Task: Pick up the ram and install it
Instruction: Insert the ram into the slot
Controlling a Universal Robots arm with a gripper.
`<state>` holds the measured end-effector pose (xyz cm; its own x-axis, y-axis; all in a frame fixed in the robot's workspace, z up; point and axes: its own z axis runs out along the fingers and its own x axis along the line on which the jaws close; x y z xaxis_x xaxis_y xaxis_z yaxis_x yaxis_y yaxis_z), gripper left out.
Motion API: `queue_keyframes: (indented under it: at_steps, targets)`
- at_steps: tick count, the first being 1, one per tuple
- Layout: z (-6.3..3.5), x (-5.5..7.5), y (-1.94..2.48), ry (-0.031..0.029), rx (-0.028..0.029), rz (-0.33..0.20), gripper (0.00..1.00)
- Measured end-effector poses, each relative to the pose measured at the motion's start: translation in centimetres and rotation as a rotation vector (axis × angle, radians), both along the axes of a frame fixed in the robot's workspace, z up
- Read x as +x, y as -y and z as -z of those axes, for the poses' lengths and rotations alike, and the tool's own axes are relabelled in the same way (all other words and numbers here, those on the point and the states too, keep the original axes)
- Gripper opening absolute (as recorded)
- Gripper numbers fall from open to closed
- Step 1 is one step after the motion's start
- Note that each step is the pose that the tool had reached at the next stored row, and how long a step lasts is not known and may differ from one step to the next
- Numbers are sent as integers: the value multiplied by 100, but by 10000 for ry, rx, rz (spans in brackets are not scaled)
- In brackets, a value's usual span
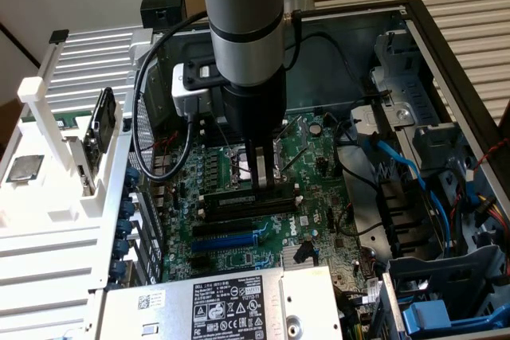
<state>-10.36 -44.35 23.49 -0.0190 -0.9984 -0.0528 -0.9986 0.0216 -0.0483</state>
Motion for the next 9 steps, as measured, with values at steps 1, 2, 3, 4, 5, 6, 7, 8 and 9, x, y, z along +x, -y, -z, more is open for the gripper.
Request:
queue_keyframes:
  at_steps: [1, 2, 3, 4, 5, 6, 7, 8, 9]
  targets:
    - [1, 0, 0, 0, -1, 0, 12]
    - [2, 0, 1, -1, -2, 0, 12]
    - [4, 0, 0, 0, -1, 0, 12]
    - [6, 0, 0, 0, -1, 0, 12]
    - [6, 0, 0, -1, -2, 1, 12]
    - [6, 0, 0, -1, -1, 1, 12]
    - [7, 0, 0, -2, 0, 1, 12]
    - [8, 1, 2, -3, 2, 0, 12]
    - [8, 1, 3, -5, 1, 1, 12]
